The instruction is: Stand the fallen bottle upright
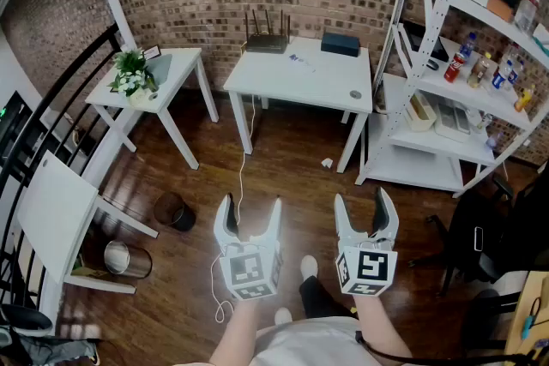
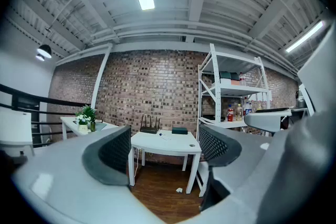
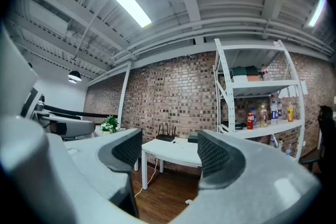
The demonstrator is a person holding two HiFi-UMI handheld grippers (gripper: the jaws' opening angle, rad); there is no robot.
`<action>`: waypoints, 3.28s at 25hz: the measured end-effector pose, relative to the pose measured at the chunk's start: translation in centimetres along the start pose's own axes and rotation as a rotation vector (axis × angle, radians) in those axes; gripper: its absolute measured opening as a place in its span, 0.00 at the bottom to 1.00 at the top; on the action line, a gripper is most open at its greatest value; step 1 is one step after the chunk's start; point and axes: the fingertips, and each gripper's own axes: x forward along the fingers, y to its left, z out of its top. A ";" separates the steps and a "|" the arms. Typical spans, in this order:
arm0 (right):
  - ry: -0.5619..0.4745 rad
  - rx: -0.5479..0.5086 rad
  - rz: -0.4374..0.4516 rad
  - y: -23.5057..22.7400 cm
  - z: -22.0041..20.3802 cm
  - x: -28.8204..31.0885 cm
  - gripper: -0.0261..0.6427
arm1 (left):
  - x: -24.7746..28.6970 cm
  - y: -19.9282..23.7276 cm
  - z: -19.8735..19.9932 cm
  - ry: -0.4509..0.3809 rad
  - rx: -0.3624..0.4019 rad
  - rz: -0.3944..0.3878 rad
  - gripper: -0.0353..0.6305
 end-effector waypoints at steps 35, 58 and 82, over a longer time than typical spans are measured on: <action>-0.031 0.110 0.132 -3.5 2.2 53.1 0.48 | 52.7 9.9 4.5 -0.040 -0.010 -0.084 0.68; 0.092 0.149 0.359 -8.1 -3.9 82.9 0.47 | 81.8 11.0 1.8 0.034 -0.013 -0.090 0.67; 0.746 0.079 0.380 -7.1 -26.3 90.6 0.35 | 91.1 13.1 -7.7 0.221 -0.061 -0.263 0.67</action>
